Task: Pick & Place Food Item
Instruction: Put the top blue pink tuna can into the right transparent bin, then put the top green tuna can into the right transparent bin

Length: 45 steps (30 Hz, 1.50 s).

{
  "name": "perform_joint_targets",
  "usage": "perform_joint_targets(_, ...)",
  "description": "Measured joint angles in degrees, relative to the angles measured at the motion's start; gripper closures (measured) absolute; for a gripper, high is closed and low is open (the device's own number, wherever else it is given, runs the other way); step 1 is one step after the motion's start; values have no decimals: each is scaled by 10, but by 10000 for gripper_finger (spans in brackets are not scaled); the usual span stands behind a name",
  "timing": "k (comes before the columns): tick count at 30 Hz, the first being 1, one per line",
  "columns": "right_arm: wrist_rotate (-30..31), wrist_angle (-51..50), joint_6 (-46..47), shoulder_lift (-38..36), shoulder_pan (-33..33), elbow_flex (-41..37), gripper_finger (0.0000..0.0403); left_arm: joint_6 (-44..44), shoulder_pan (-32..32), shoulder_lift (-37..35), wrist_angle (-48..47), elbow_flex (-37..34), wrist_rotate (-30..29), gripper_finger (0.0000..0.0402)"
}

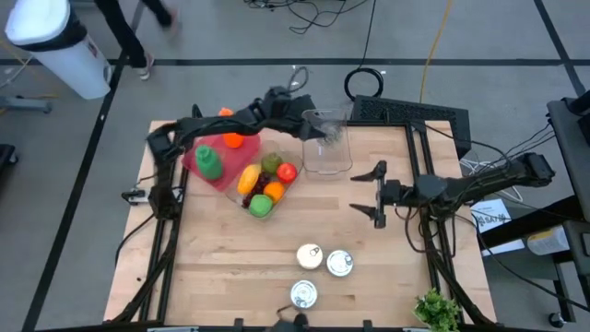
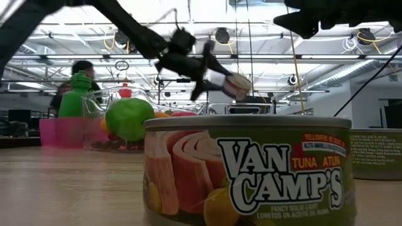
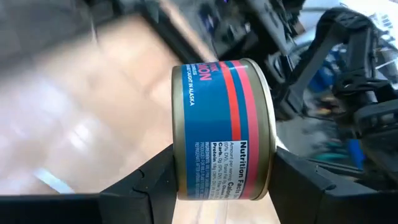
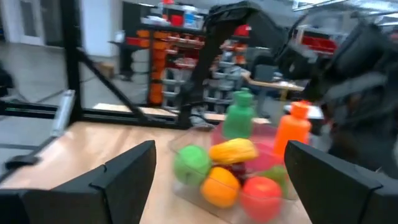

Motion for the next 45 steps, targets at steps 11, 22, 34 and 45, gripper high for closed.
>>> perform_joint_targets(11,21,-9,-67,-14,0,0,69,-92,34,109,-103,92,50,192)
perform_joint_targets(22,35,-9,-118,-16,0,0,69,-85,29,102,-101,94,-37,148)
perform_joint_targets(34,35,-13,-114,-16,0,0,69,-143,35,100,-45,95,-35,21)
perform_joint_targets(45,75,-46,-77,-16,0,0,69,-10,23,-30,-38,94,3,54)
